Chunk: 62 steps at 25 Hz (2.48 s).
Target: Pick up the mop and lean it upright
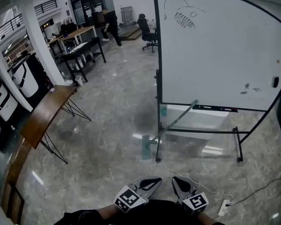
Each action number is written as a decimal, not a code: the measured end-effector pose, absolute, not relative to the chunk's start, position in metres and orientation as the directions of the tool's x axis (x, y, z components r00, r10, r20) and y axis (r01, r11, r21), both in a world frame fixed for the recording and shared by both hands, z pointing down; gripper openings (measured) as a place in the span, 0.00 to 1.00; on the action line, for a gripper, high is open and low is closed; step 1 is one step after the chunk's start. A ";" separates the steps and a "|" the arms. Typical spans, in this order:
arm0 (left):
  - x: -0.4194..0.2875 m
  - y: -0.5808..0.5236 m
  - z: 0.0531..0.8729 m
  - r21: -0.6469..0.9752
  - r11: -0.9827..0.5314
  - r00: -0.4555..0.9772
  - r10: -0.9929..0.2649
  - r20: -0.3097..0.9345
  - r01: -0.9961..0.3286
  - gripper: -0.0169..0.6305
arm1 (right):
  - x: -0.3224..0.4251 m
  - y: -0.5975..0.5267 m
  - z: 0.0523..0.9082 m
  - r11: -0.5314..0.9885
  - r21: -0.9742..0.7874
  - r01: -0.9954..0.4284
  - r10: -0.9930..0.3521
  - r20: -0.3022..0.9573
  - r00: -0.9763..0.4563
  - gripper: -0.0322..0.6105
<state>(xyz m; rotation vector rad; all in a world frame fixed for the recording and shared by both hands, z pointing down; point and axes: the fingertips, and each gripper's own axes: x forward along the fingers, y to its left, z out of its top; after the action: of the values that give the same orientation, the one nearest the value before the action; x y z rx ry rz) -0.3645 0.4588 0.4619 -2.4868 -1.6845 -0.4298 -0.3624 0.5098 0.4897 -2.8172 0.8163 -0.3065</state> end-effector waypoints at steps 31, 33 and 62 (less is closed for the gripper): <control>-0.137 0.340 0.451 0.135 -0.266 0.235 0.949 0.208 0.955 0.05 | -0.142 0.426 0.491 -0.935 -0.237 -0.264 -0.317 0.224 0.922 0.06; -0.135 0.339 0.457 0.142 -0.262 0.229 0.950 0.212 0.955 0.05 | -0.136 0.428 0.492 -0.938 -0.232 -0.257 -0.309 0.228 0.923 0.06; -0.035 0.471 0.437 0.074 -0.496 0.469 0.852 0.233 0.865 0.05 | -0.003 0.620 0.521 -0.918 -0.243 -0.313 -0.371 0.246 0.896 0.06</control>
<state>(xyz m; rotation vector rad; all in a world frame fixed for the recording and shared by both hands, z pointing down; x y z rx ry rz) -0.0347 0.4707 0.4366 -2.6460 -1.5478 -0.3707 -0.0026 0.6203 0.5207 -2.8646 0.5218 -0.4295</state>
